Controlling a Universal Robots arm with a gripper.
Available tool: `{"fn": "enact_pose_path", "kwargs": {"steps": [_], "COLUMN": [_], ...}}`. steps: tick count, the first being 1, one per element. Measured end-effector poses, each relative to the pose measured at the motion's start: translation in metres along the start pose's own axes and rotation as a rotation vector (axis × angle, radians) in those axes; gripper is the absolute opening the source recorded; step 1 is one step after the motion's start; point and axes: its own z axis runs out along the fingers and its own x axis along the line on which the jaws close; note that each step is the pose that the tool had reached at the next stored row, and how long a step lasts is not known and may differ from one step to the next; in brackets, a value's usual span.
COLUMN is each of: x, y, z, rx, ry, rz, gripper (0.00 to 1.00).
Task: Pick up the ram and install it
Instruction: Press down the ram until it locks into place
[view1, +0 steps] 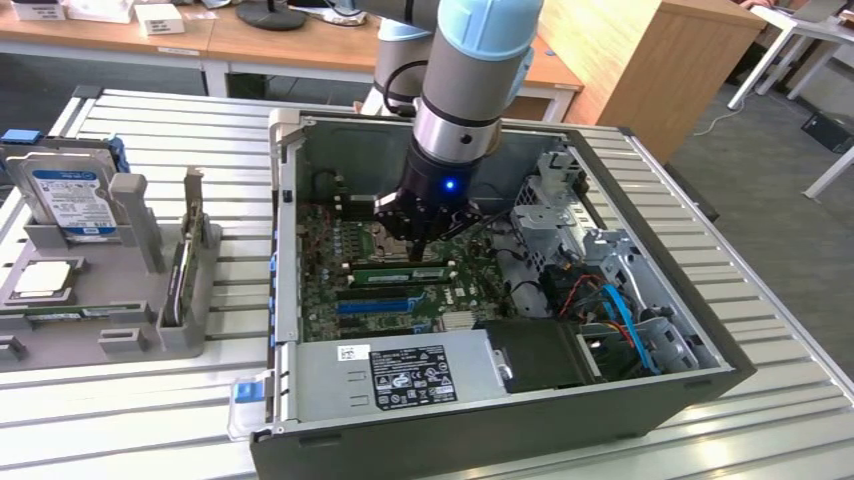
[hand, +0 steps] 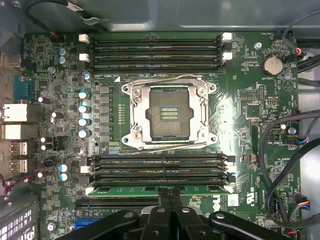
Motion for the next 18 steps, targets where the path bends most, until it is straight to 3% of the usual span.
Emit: {"fn": "enact_pose_path", "kwargs": {"steps": [18], "x": [0.0000], "y": [0.0000], "z": [-0.0002], "rx": [0.0002], "ry": [0.0023], "rz": [-0.021], "gripper": [0.11]}}
